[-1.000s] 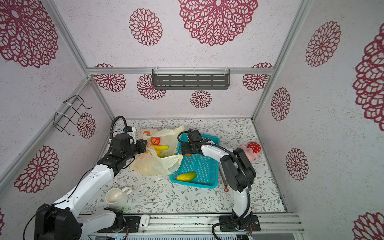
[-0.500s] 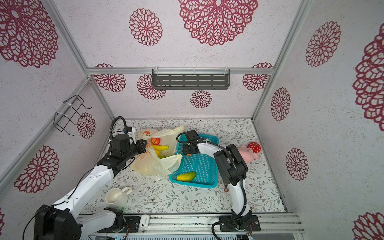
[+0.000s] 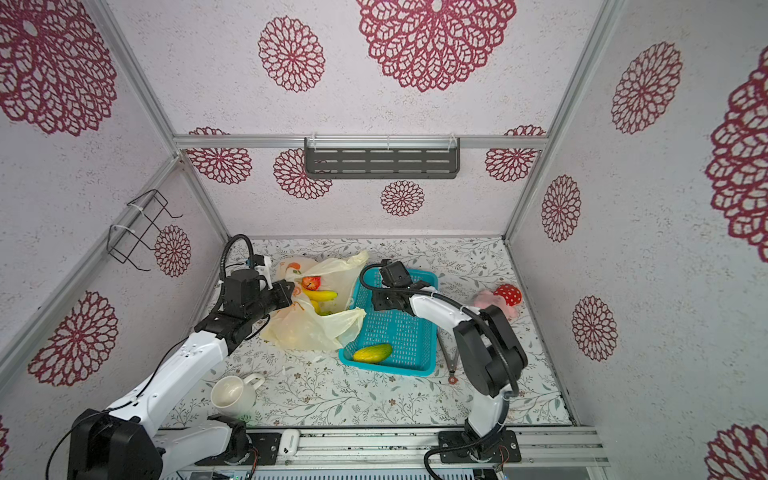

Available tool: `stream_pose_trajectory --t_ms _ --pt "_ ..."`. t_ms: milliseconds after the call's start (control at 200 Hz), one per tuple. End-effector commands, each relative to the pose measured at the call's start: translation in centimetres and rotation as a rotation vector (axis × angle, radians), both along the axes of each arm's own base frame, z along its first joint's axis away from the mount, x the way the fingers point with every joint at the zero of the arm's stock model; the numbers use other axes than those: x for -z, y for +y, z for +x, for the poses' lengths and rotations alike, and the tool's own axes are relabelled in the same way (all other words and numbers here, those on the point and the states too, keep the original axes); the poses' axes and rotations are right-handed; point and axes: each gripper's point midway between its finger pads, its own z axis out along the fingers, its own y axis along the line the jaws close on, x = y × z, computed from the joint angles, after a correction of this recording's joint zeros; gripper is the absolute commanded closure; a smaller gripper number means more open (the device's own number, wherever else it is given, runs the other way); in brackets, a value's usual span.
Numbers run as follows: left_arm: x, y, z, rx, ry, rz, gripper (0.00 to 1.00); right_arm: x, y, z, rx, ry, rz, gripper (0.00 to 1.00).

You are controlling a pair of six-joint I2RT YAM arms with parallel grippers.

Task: Place the fruits into the plastic bag
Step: 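Move the right gripper back over the basket and grasp the orange, then carry the orange into the bag and open the right gripper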

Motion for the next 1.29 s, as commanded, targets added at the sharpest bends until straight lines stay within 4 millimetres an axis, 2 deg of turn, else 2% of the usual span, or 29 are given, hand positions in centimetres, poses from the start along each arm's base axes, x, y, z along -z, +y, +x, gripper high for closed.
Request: stream_pose_trajectory --t_ms 0,105,200,400,450,525,580,700,920,1035,1155,1205,1290 --pt "0.0 0.0 0.4 -0.003 -0.013 -0.019 1.0 -5.5 4.0 -2.3 -0.187 -0.117 0.127 0.53" --pt "0.2 -0.1 0.4 -0.001 -0.006 -0.025 1.0 -7.2 6.9 -3.8 -0.288 -0.16 0.127 0.52" --pt "0.1 -0.1 0.3 -0.005 -0.006 -0.032 1.0 -7.7 10.1 -4.8 -0.384 -0.173 0.113 0.51" --pt "-0.3 0.1 0.1 -0.012 -0.013 -0.036 1.0 -5.2 15.5 -6.8 -0.544 -0.096 0.069 0.49" --pt "-0.5 0.2 0.0 -0.014 -0.017 -0.034 1.0 -4.6 16.3 -7.2 -0.563 -0.079 0.068 0.43" --pt "-0.5 0.3 -0.1 -0.018 -0.018 -0.025 1.0 -4.0 16.8 -7.5 -0.562 -0.073 0.06 0.25" --pt "-0.5 0.5 -0.2 -0.023 -0.018 -0.019 1.0 -3.9 16.6 -7.1 -0.534 -0.081 0.049 0.2" --pt "-0.4 0.5 -0.2 -0.025 -0.016 -0.017 1.0 -5.1 15.0 -5.5 -0.425 -0.169 0.01 0.15" --pt "-0.4 0.2 0.1 -0.018 -0.009 -0.025 1.0 -8.3 9.9 -2.6 -0.168 -0.354 -0.085 0.13" --pt "-0.4 0.2 0.3 -0.021 -0.007 -0.027 1.0 -10.8 6.0 -1.7 0.034 -0.457 -0.079 0.11" --pt "0.0 0.3 0.2 -0.026 0.002 -0.027 1.0 -12.8 0.9 -1.7 0.253 -0.526 -0.021 0.06" --pt "0.1 0.3 0.2 -0.029 0.008 -0.025 1.0 -12.9 -1.1 -2.0 0.314 -0.527 0.014 0.04" --pt "0.3 0.4 0.0 -0.032 0.018 -0.019 1.0 -11.9 -3.8 -2.6 0.372 -0.486 0.059 0.02"
